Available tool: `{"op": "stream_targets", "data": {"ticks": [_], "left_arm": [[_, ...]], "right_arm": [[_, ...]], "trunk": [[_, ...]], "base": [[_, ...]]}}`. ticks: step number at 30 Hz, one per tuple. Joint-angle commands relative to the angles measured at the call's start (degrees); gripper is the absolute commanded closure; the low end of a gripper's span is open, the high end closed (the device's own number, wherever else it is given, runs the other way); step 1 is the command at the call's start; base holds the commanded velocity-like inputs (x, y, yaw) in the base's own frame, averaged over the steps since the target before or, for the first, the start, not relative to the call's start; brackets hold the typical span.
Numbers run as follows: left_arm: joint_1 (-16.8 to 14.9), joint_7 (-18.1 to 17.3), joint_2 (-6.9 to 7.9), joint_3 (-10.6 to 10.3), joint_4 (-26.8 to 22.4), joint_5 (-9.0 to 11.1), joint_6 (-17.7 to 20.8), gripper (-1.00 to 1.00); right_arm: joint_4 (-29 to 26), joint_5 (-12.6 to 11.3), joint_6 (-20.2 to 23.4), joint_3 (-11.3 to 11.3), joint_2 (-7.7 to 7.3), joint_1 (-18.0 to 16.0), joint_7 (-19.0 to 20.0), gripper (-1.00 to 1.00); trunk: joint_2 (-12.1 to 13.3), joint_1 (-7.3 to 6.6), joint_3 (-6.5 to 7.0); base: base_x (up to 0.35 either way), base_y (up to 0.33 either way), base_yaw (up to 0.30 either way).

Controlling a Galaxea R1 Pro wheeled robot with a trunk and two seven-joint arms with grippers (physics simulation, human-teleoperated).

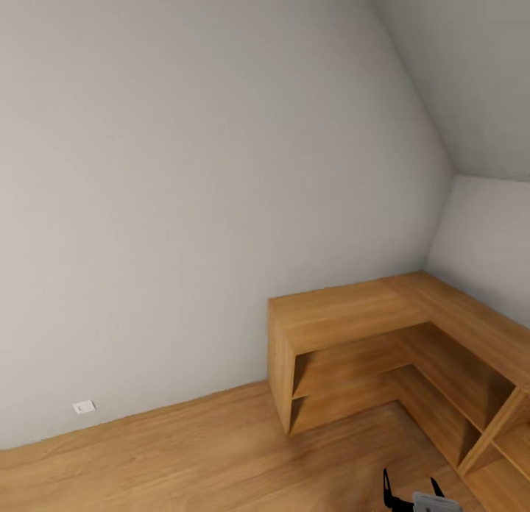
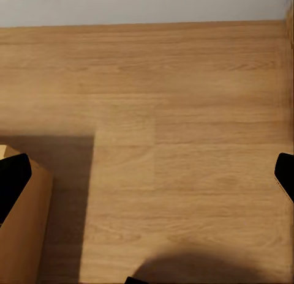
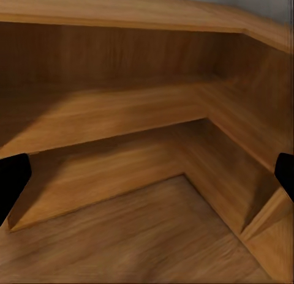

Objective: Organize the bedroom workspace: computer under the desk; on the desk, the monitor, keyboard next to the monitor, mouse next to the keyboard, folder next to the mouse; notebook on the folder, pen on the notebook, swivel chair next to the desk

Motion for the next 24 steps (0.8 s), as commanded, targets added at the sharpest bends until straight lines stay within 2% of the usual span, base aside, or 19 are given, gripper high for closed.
{"op": "stream_targets", "data": {"ticks": [1, 15, 24], "left_arm": [[-0.1, 0.5, 0.03, -0.5, 0.0, 0.2, -0.1, -1.0], [-0.1, 0.5, 0.03, -0.5, 0.0, 0.2, 0.1, -1.0], [-0.1, 0.5, 0.03, -0.5, 0.0, 0.1, 0.0, -1.0]], "right_arm": [[0.0, -0.3, -0.1, 0.5, -0.01, 0.0, -0.3, -1.0], [0.0, -0.3, -0.1, 0.5, 0.19, 0.0, -0.3, -1.0], [0.2, -0.3, -0.1, 0.6, 0.25, 0.0, -0.2, -1.0]], "trunk": [[-0.1, 0.04, -0.05], [-0.1, 0.04, 0.62], [-0.1, 0.04, 1.0]], "base": [[0.247, 0.0, -0.241], [0.301, 0.0, -0.25], [0.044, 0.0, -0.25]]}}
